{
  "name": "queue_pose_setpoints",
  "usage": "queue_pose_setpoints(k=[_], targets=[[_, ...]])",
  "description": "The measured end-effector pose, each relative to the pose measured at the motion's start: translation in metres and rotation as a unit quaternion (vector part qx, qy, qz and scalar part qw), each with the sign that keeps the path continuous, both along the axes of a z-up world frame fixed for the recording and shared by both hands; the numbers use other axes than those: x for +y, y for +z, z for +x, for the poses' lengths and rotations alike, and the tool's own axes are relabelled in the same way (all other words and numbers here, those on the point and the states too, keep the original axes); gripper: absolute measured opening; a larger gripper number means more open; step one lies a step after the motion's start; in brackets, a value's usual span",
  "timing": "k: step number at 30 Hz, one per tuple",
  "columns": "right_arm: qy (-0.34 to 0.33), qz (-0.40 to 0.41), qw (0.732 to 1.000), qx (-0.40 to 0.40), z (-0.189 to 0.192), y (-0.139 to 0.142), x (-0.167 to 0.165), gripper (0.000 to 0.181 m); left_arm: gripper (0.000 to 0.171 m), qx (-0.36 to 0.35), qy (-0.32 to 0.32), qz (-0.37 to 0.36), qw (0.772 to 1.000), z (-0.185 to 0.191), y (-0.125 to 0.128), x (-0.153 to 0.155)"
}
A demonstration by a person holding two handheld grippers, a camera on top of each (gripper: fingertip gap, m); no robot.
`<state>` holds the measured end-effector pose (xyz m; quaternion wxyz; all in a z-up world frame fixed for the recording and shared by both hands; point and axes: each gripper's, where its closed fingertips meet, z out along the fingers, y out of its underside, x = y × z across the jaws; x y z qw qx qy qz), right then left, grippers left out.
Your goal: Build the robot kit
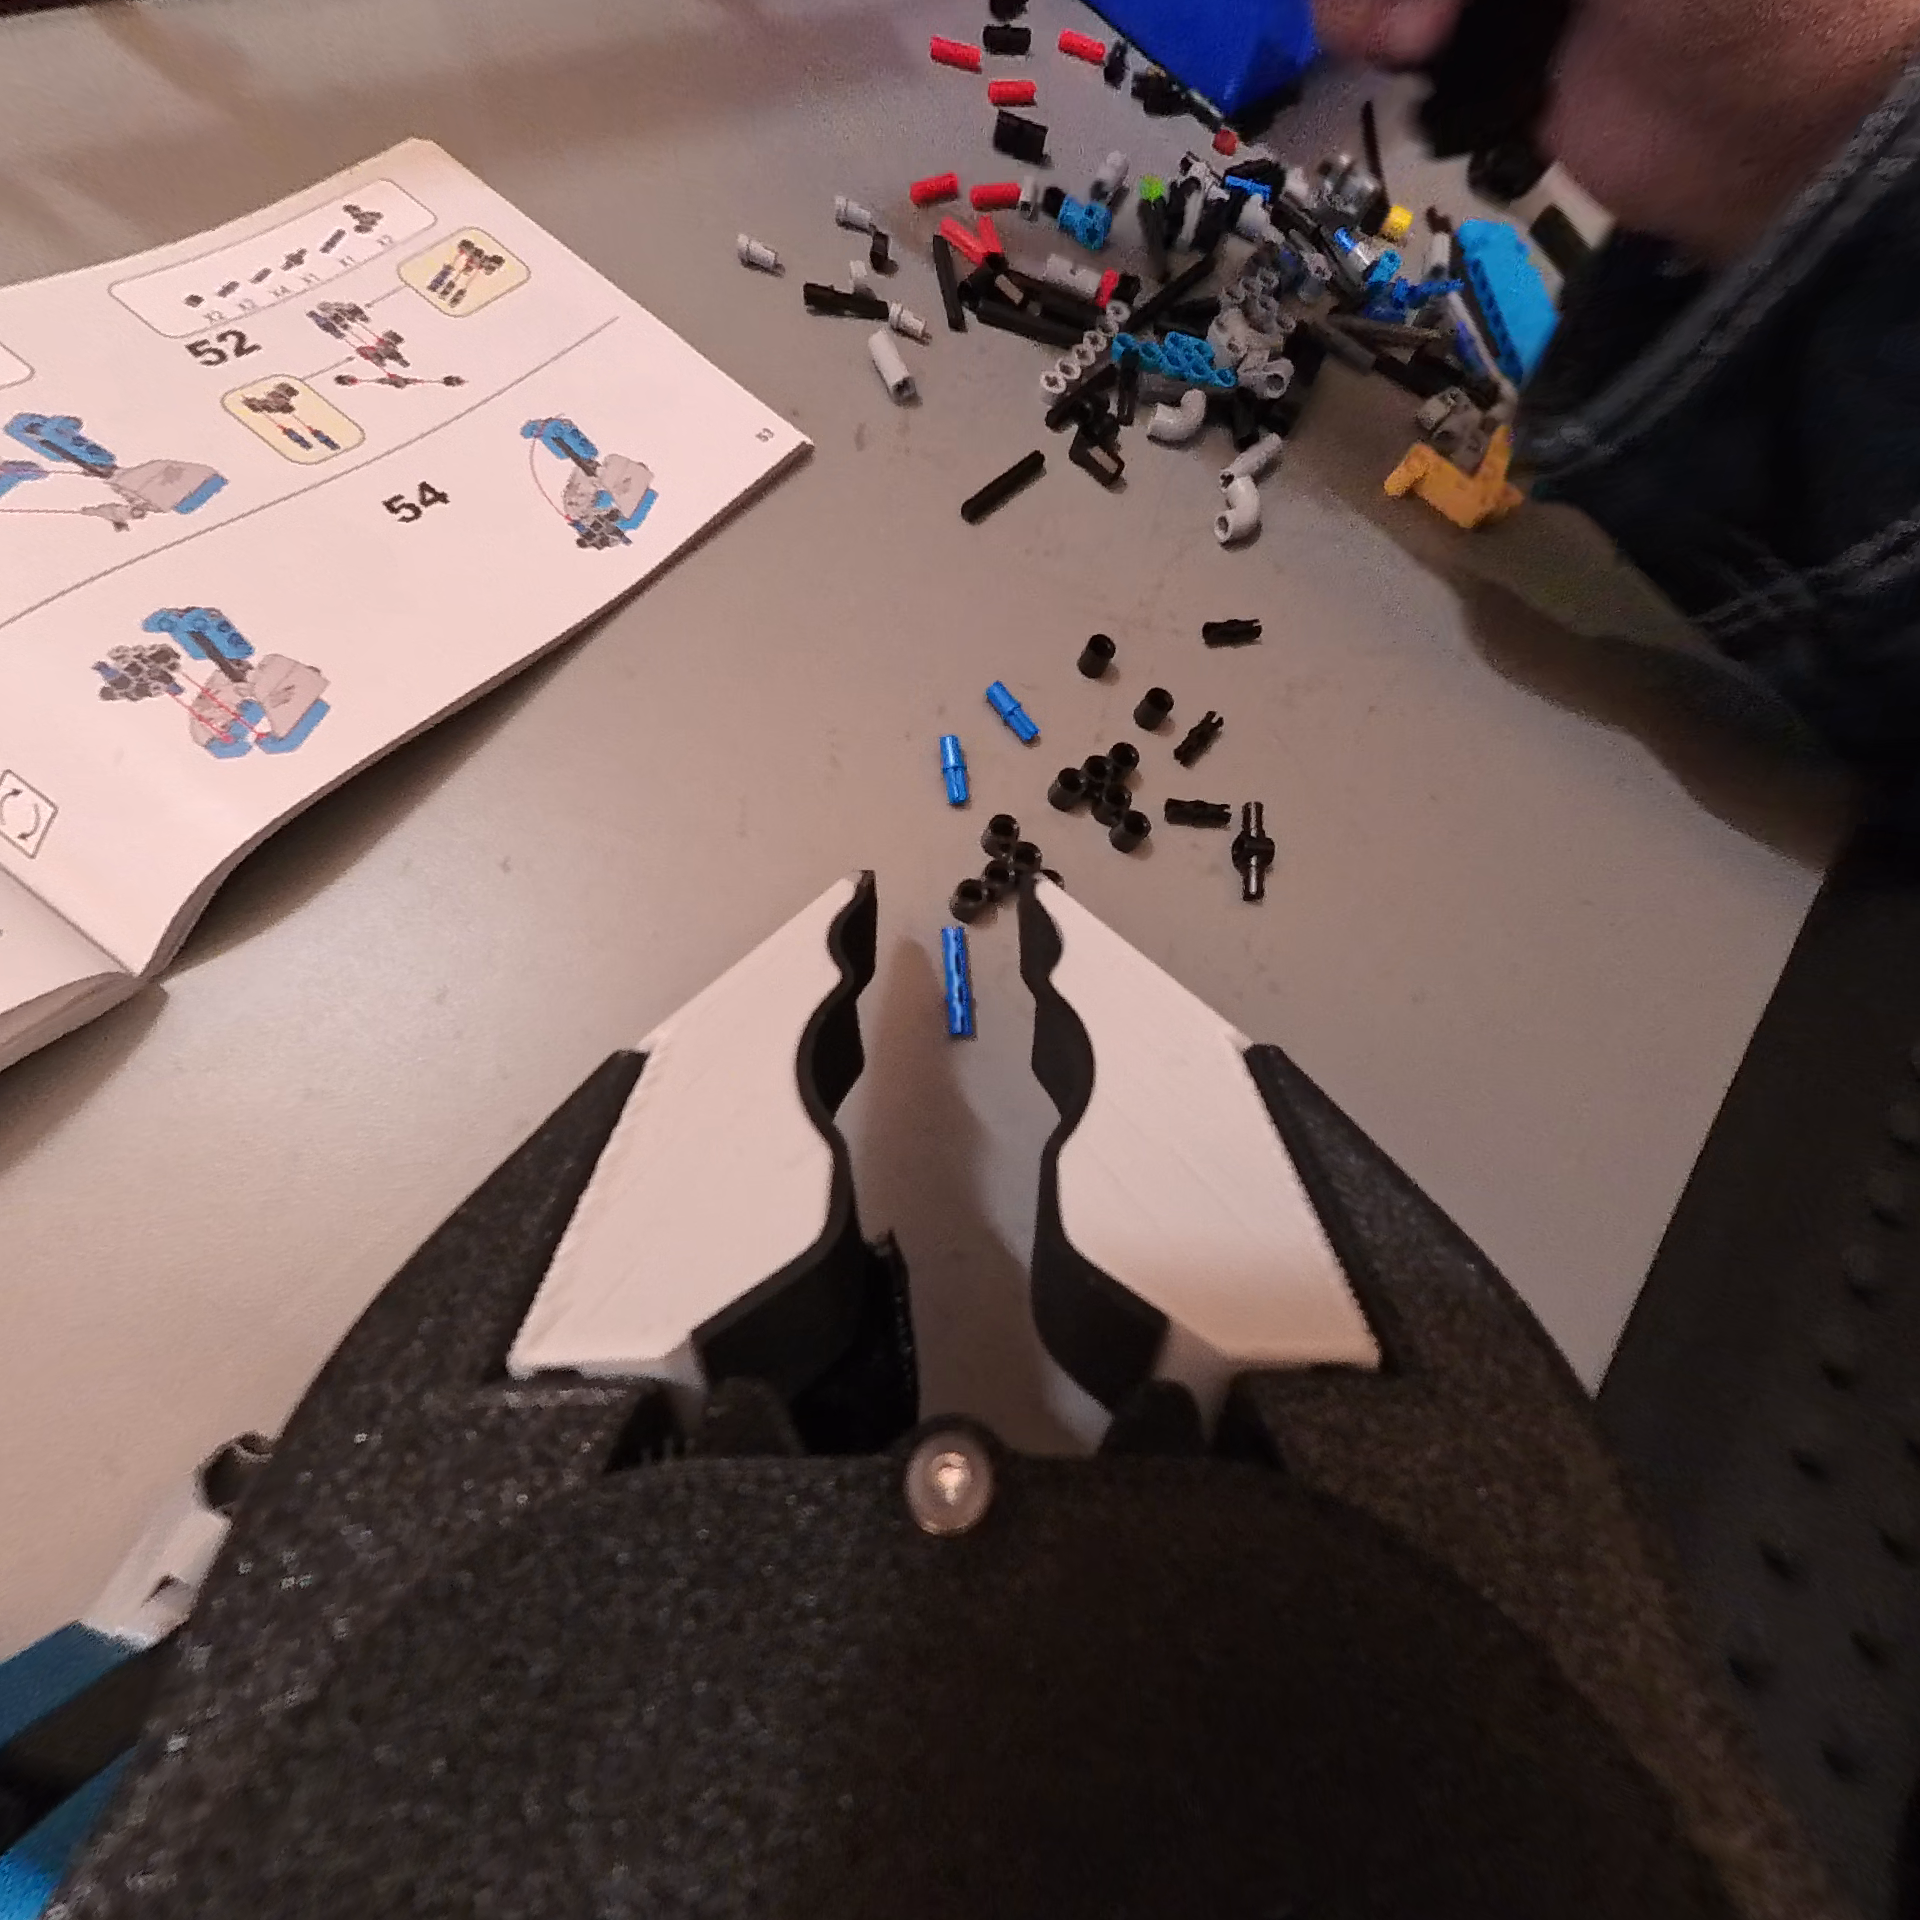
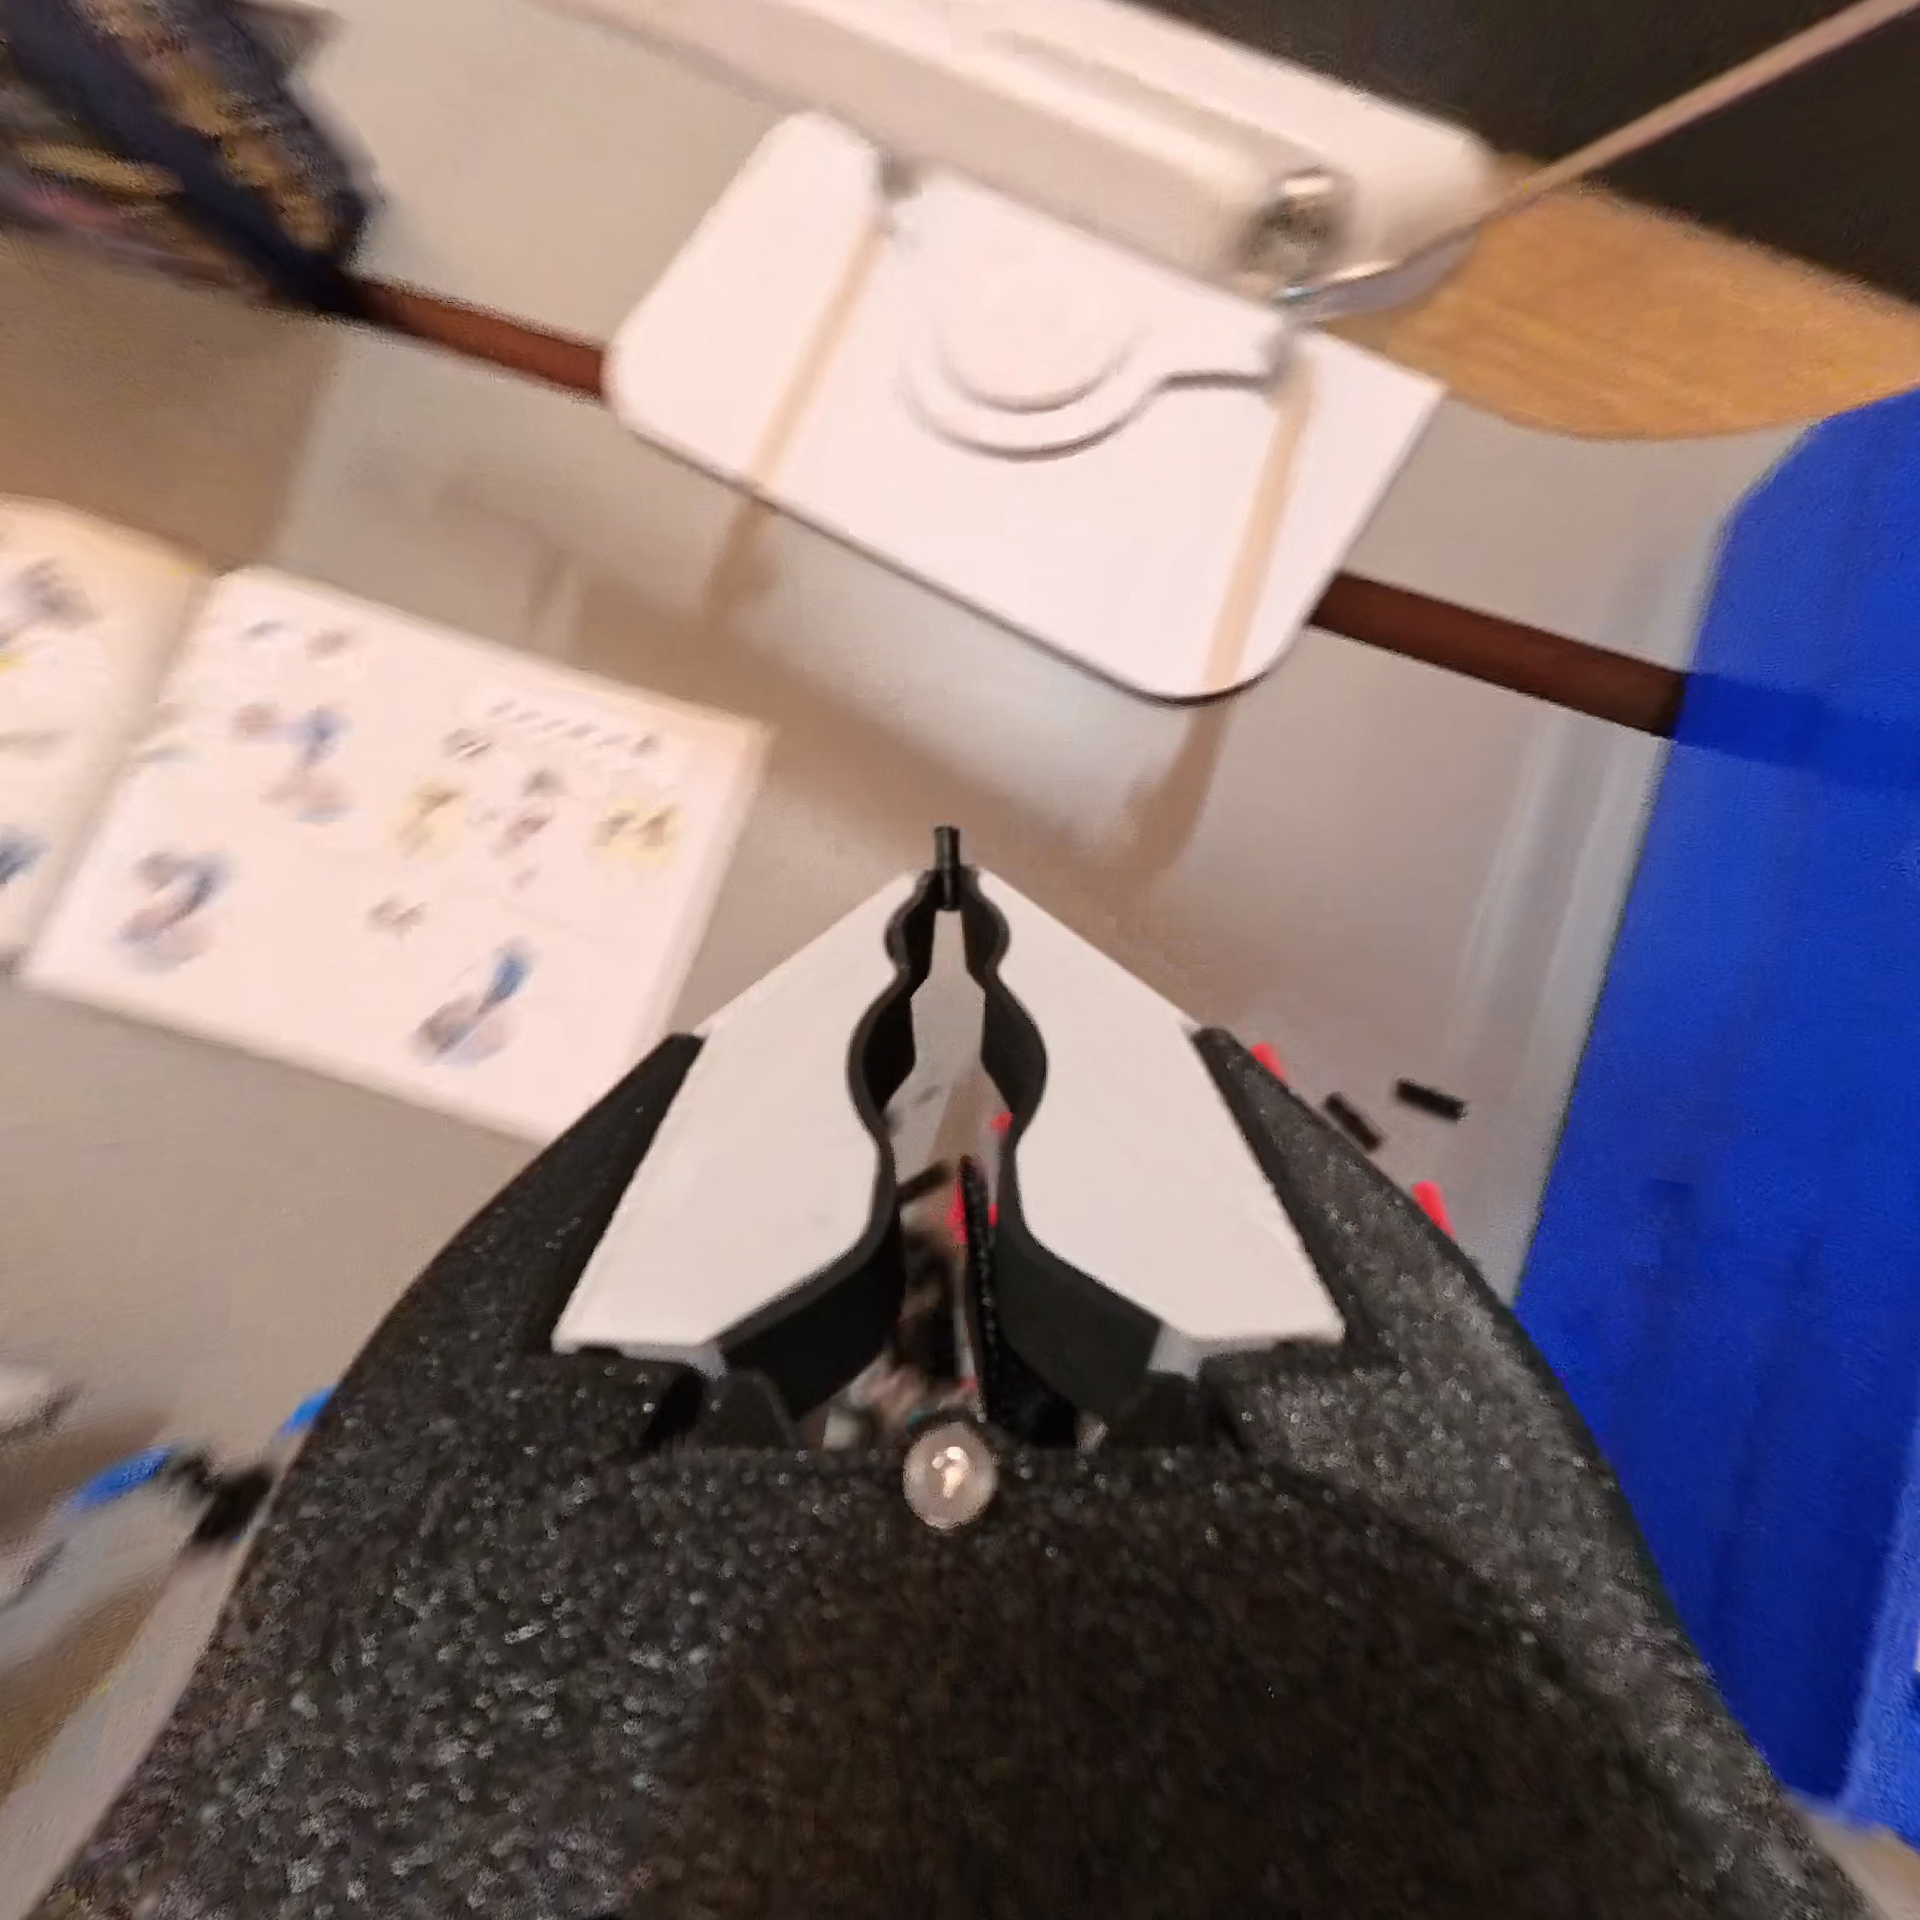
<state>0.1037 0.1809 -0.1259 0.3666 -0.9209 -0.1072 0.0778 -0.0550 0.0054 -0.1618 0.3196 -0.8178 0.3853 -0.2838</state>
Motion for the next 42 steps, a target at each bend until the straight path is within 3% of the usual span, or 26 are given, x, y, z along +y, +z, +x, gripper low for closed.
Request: queue_pose_setpoints(k=[4, 7, 9, 13, 22, 29, 32, 37, 42], targets=[[0.176, -0.024, 0.984, 0.028, -0.051, 0.015, -0.087, 0.004, 0.027, 0.002, 0.003, 0.002, 1.000, -0.001, -0.001, 0.001], [0.242, -0.063, 0.967, 0.048, -0.068, 0.005, -0.150, 0.004, 0.027, 0.006, 0.006, 0.009, 1.000, -0.001, -0.001, 0.002], [0.269, -0.081, 0.959, 0.044, -0.074, -0.007, -0.182, 0.004, 0.027, 0.011, 0.008, 0.012, 1.000, -0.002, -0.002, 0.003], [0.269, -0.094, 0.958, 0.040, -0.081, -0.030, -0.215, 0.004, 0.027, 0.021, 0.015, 0.021, 0.999, -0.003, -0.003, 0.005], [0.234, -0.065, 0.970, -0.016, -0.072, -0.053, -0.215, 0.004, 0.027, 0.053, 0.028, 0.070, 0.996, -0.011, -0.005, 0.007], [0.197, -0.038, 0.980, -0.016, -0.068, -0.062, -0.211, 0.004, 0.027, 0.038, 0.003, 0.094, 0.995, -0.013, -0.002, -0.012], [0.154, -0.012, 0.988, -0.013, -0.062, -0.047, -0.204, 0.015, 0.027, 0.052, 0.005, 0.127, 0.991, -0.018, -0.002, -0.016], [0.088, 0.075, 0.990, 0.082, -0.065, 0.008, -0.194, 0.036, 0.028, 0.045, 0.020, 0.152, 0.987, -0.024, 0.006, -0.015], [0.072, 0.129, 0.978, 0.150, -0.067, 0.014, -0.170, 0.037, 0.035, 0.001, 0.021, 0.149, 0.989, -0.023, 0.021, -0.017]])
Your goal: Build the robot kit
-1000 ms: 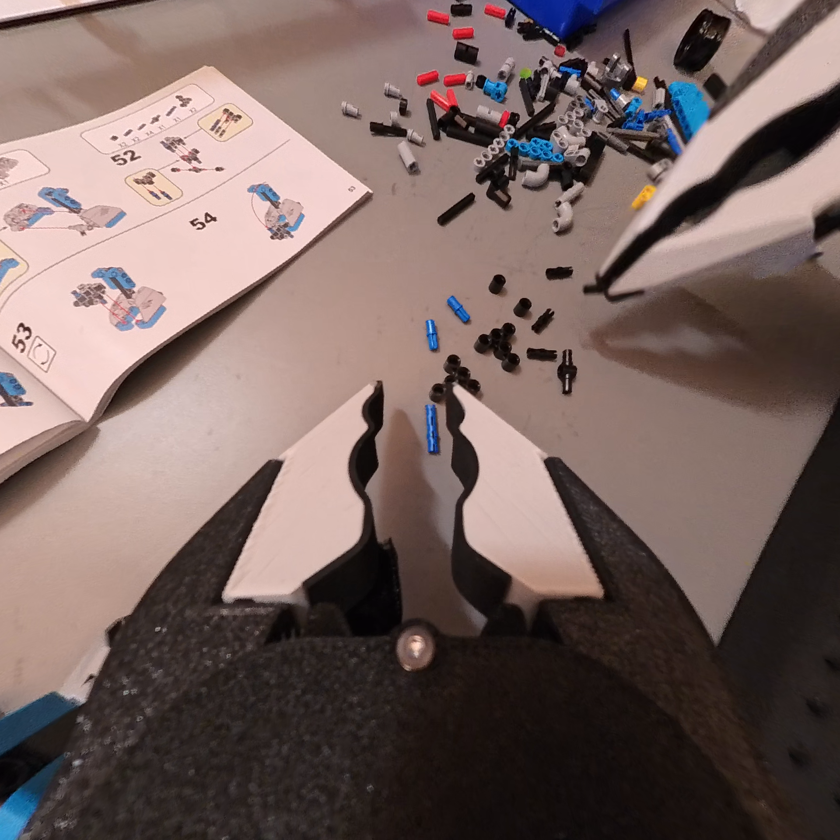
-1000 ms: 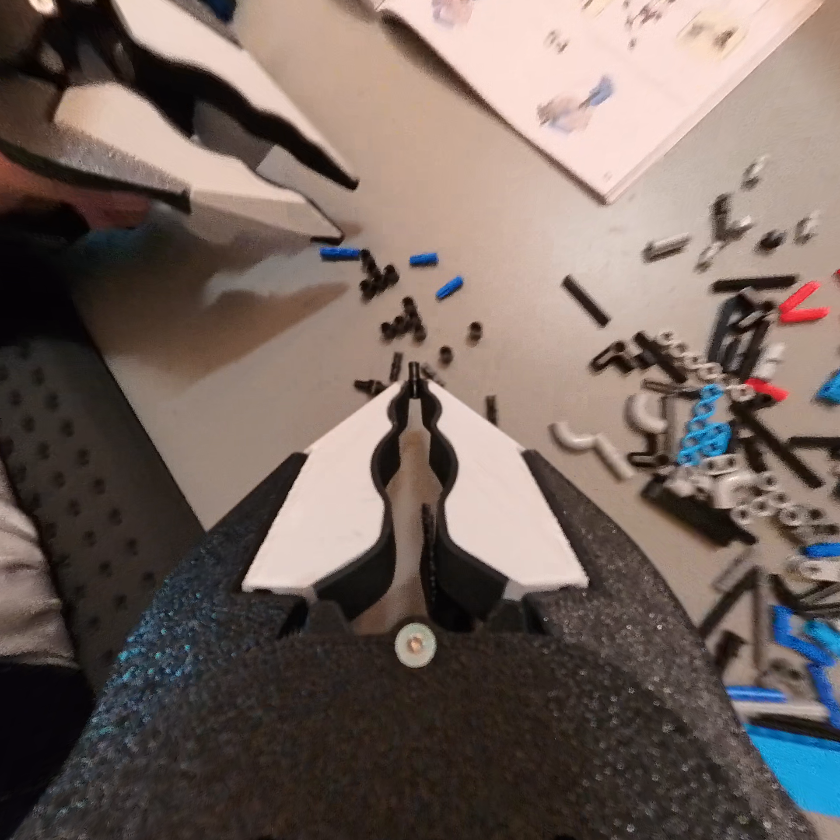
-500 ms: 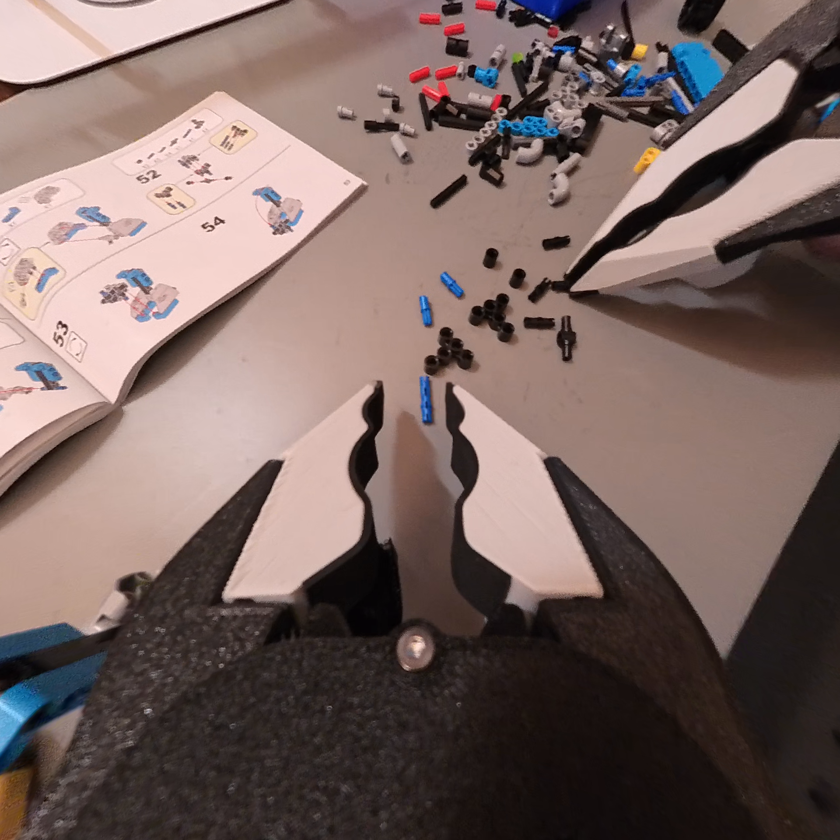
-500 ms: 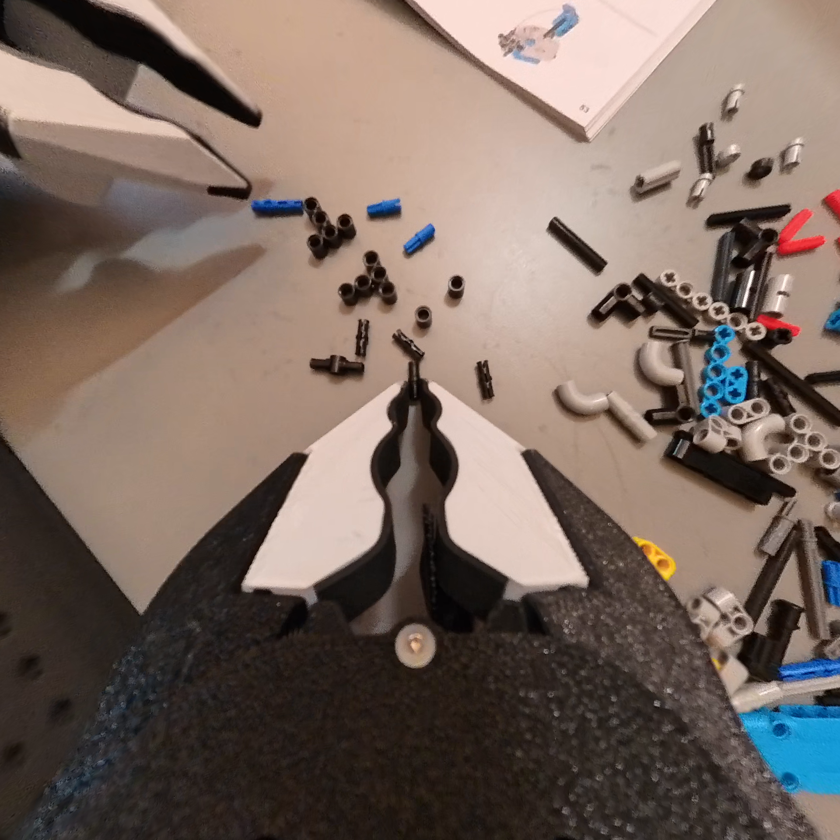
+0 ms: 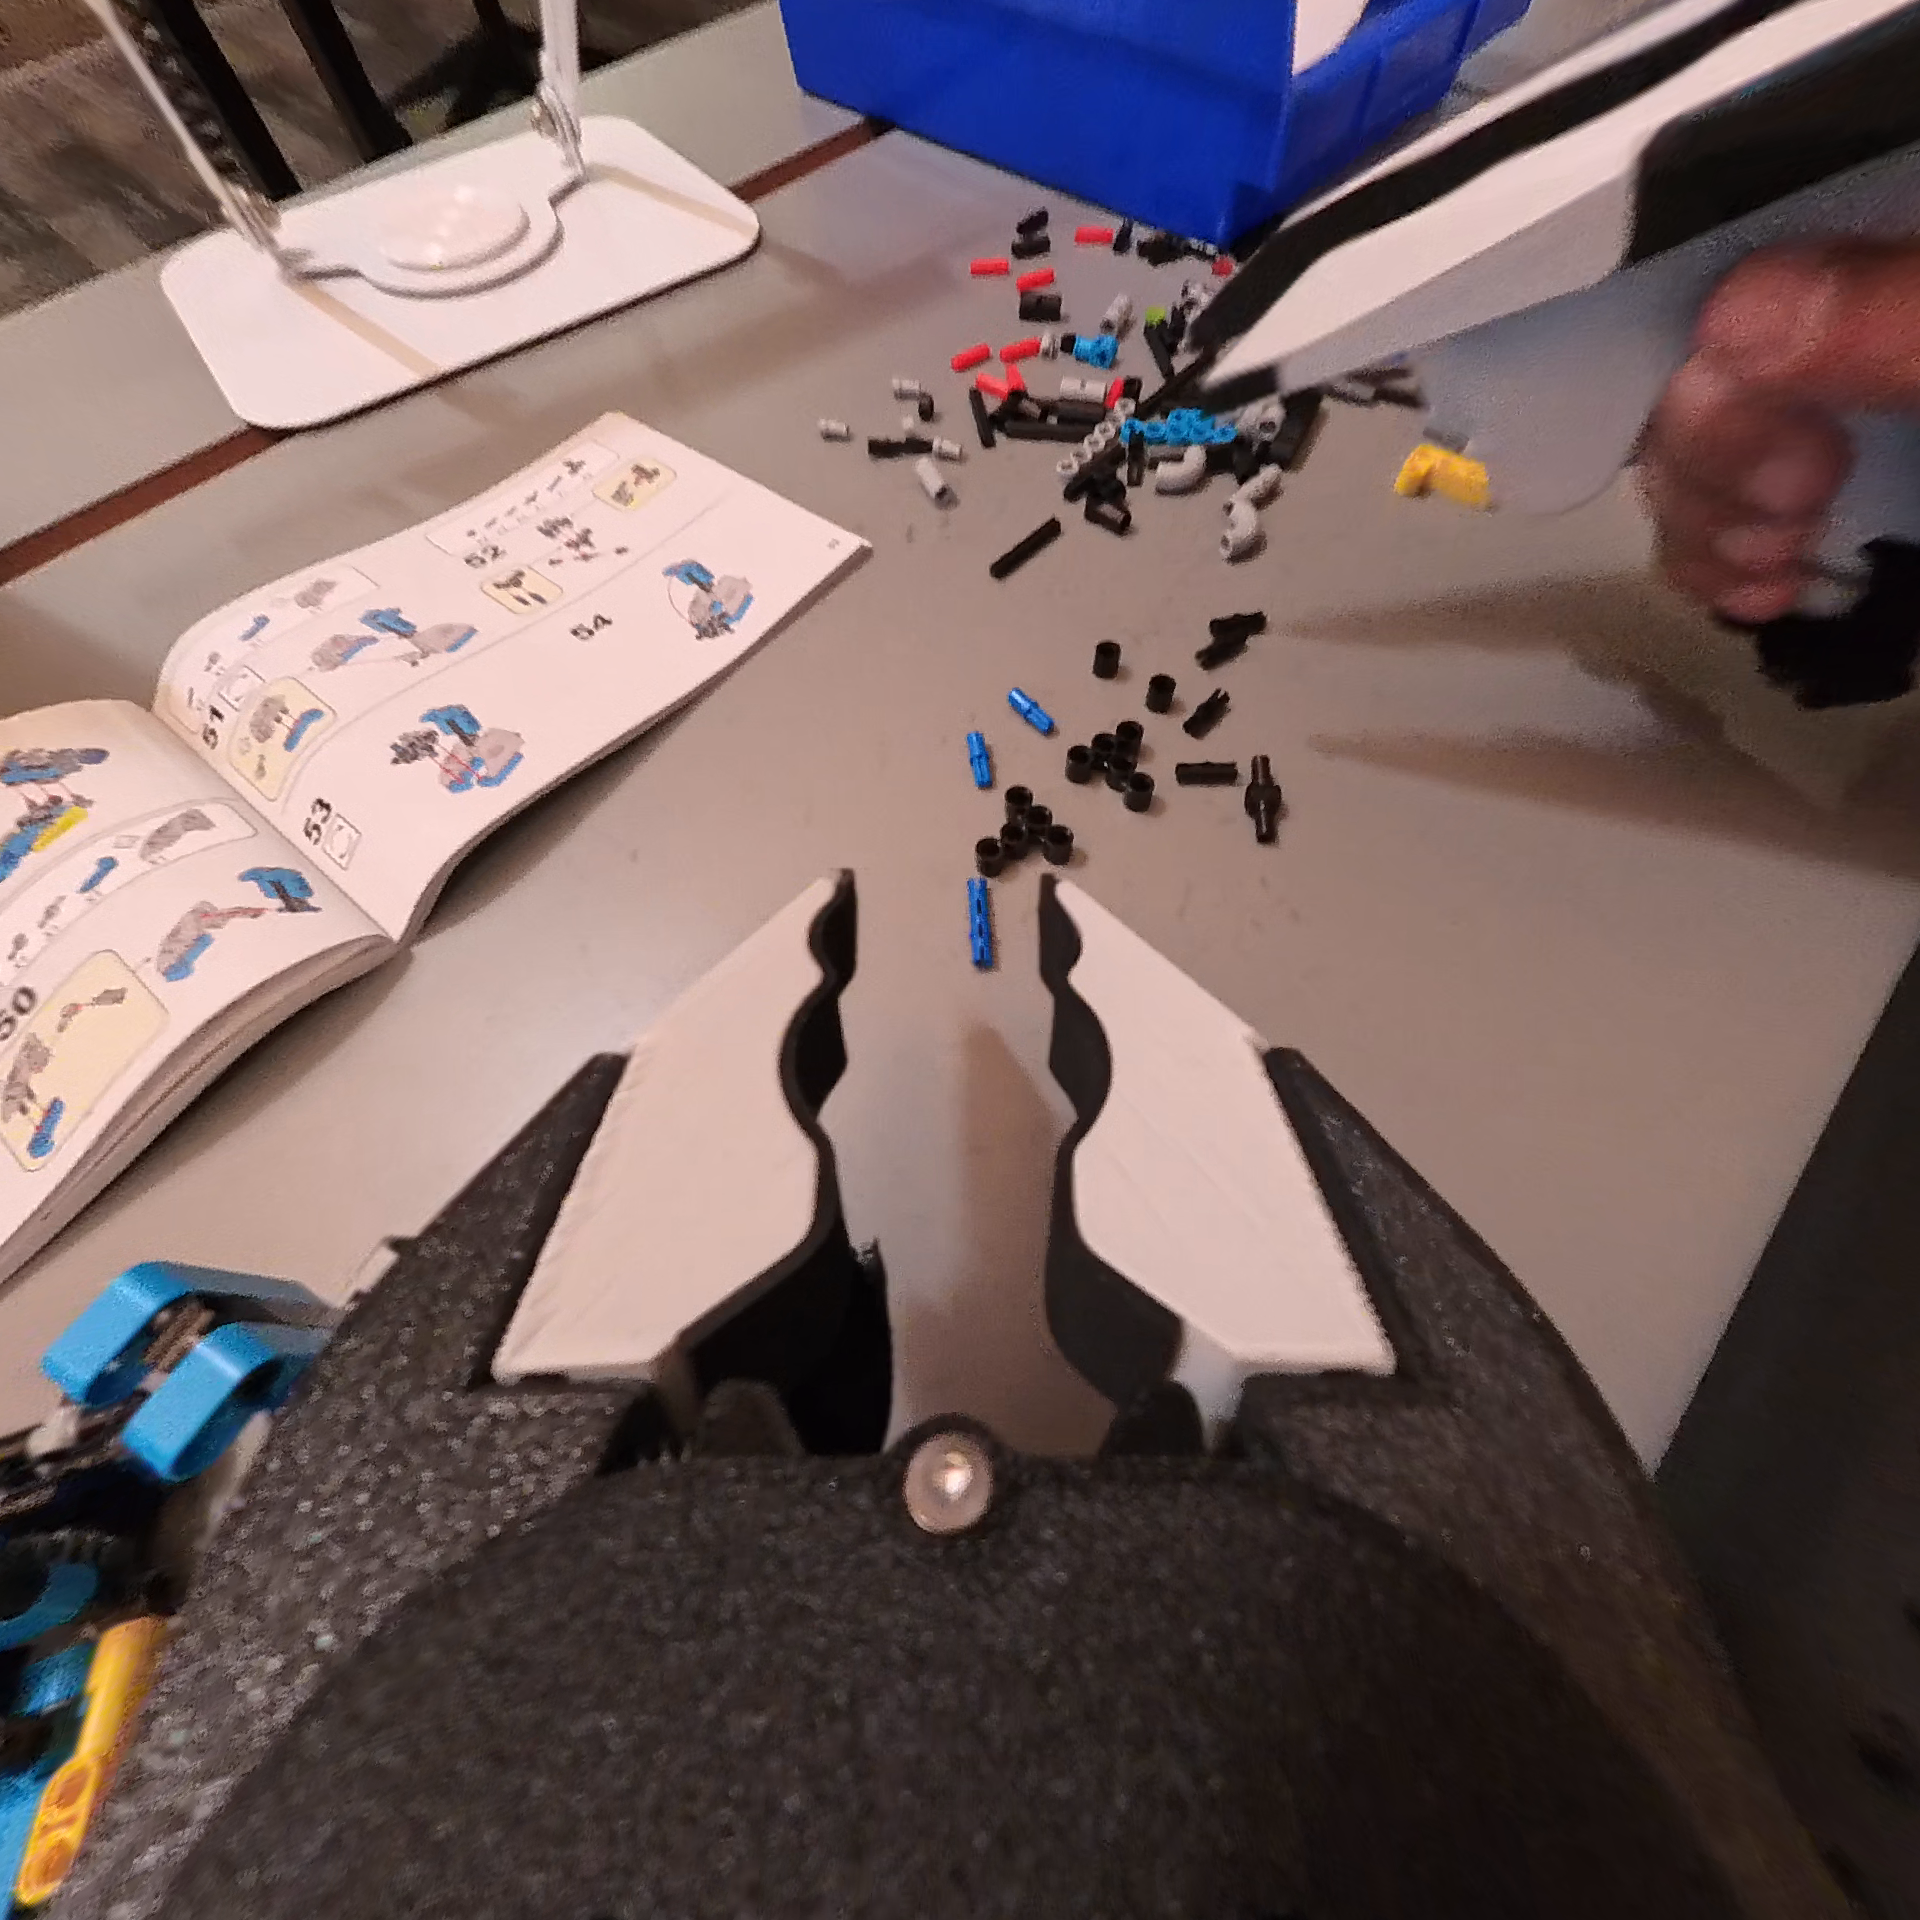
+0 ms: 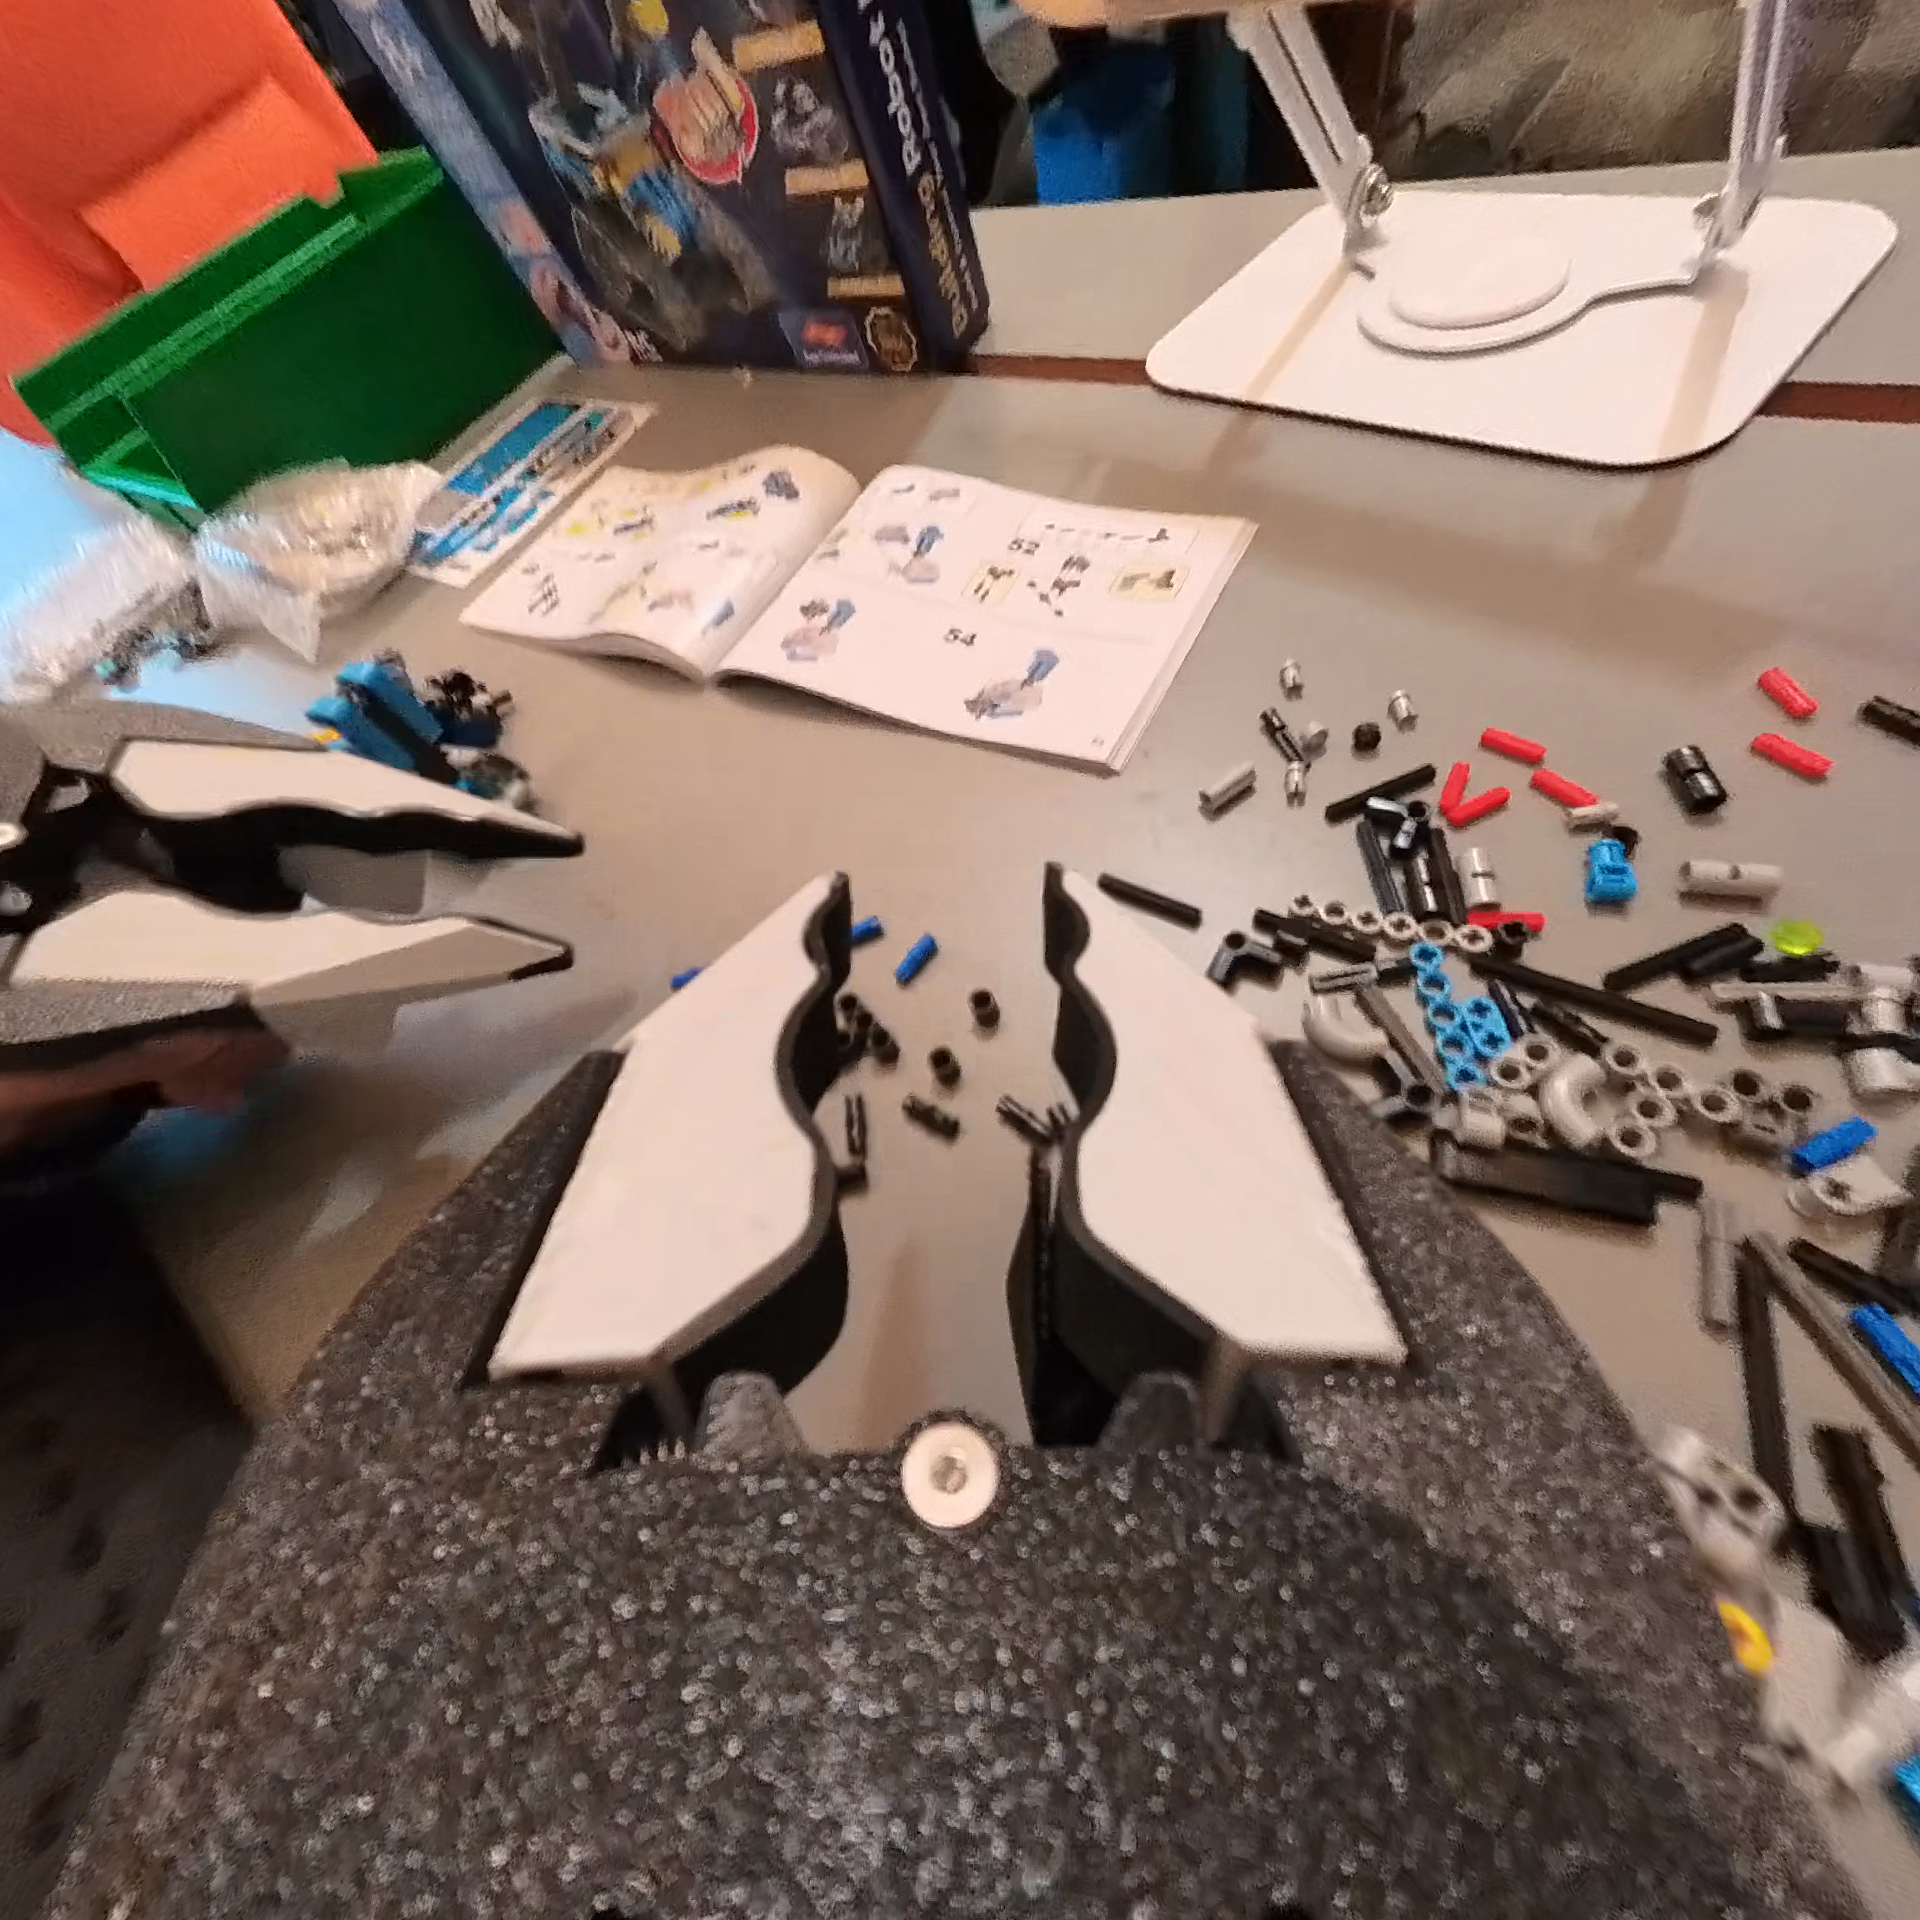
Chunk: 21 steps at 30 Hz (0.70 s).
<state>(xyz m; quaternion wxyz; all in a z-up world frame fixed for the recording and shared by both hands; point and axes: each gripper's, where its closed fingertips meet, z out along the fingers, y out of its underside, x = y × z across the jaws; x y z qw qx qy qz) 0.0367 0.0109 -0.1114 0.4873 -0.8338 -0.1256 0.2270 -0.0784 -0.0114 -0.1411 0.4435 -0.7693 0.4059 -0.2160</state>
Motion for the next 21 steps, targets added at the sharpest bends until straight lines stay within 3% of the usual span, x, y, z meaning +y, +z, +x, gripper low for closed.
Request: queue_pose_setpoints(k=[4, 7, 12, 14, 18, 21], targets=[[0.031, 0.007, 0.999, 0.020, -0.011, -0.004, 0.007, 0.048, 0.037, -0.051, -0.019, -0.005, 0.998, 0.004, 0.014, -0.004], [0.038, 0.083, 0.996, -0.008, -0.009, 0.003, 0.007, 0.060, 0.037, -0.077, -0.039, -0.032, 0.996, 0.009, 0.016, -0.008], [-0.026, 0.165, 0.983, -0.081, 0.012, 0.009, 0.010, 0.057, 0.038, -0.056, -0.045, -0.058, 0.996, 0.016, 0.005, -0.007], [-0.015, 0.145, 0.985, -0.087, 0.007, 0.001, 0.006, 0.047, 0.038, -0.034, -0.047, -0.057, 0.997, 0.020, -0.002, -0.006], [0.036, 0.042, 0.995, -0.088, -0.009, -0.031, 0.001, 0.046, 0.037, -0.017, -0.058, -0.091, 0.994, 0.030, -0.018, -0.014], [0.058, 0.018, 0.996, -0.059, -0.016, -0.035, -0.003, 0.034, 0.037, -0.017, -0.066, -0.105, 0.992, 0.033, -0.023, -0.016]])
